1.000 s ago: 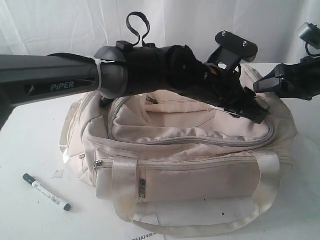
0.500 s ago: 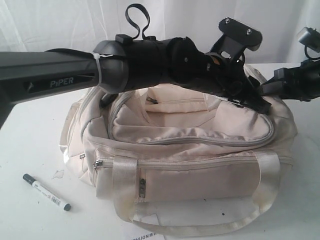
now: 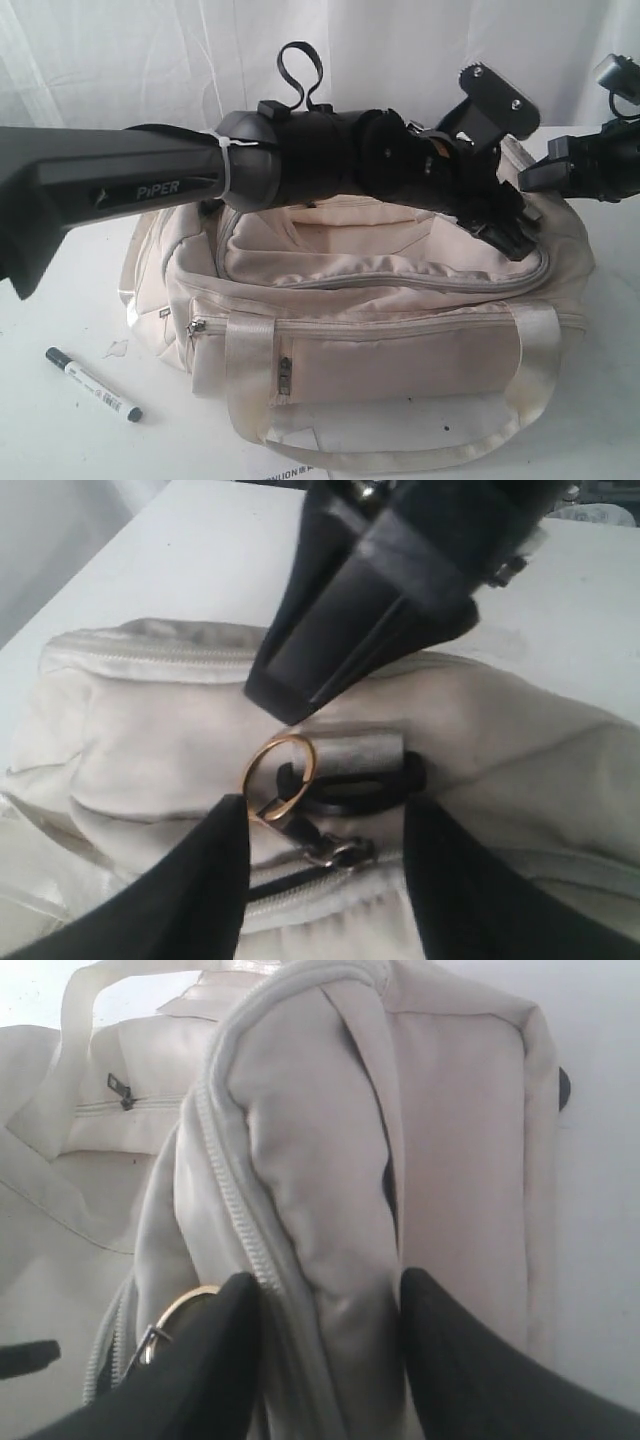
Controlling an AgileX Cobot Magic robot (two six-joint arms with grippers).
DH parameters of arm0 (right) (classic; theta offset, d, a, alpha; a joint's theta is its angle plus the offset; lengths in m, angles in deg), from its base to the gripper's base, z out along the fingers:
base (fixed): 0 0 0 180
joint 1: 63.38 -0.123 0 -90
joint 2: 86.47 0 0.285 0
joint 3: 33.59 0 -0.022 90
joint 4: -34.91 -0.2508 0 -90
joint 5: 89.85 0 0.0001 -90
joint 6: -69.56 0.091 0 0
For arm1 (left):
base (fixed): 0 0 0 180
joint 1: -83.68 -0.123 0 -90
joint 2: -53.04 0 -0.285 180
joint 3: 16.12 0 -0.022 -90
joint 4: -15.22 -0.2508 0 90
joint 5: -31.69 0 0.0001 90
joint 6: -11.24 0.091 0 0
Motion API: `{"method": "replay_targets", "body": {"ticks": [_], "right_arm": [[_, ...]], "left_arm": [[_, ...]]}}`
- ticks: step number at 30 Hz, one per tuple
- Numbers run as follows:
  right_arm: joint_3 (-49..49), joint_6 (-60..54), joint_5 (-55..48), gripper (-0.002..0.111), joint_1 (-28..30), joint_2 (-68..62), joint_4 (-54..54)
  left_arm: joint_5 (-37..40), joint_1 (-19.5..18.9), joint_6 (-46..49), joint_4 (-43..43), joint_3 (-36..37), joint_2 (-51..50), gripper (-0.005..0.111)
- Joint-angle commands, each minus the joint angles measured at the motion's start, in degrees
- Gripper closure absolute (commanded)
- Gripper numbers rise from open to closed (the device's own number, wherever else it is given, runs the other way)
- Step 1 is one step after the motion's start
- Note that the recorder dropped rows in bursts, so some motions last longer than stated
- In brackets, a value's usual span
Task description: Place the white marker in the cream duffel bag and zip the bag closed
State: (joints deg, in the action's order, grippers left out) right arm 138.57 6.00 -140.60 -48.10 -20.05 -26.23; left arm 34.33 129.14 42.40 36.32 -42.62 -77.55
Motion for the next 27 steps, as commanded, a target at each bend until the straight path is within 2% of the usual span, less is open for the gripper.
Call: {"method": "replay_targets", "body": {"ticks": [1,16,21,27], "right_arm": [[0.2,-0.7,0.4,0.066,0.2,0.0,0.0],[0.2,-0.7,0.0,0.066,0.2,0.0,-0.5],[0.2,-0.7,-0.1,0.066,0.2,0.0,-0.7],[0.2,-0.7,-0.1,0.066,0.2,0.0,-0.8]], "left_arm": [[-3.2,1.2,2.4,-0.4,-0.4,0.0,0.055],[-6.7,1.8,5.0,-1.9,-1.0,-1.2,0.055],[-11.8,1.8,4.8,-1.9,-1.0,-3.4,0.055],[-11.7,1.9,4.2,-1.9,-1.0,-4.5,0.055]]}}
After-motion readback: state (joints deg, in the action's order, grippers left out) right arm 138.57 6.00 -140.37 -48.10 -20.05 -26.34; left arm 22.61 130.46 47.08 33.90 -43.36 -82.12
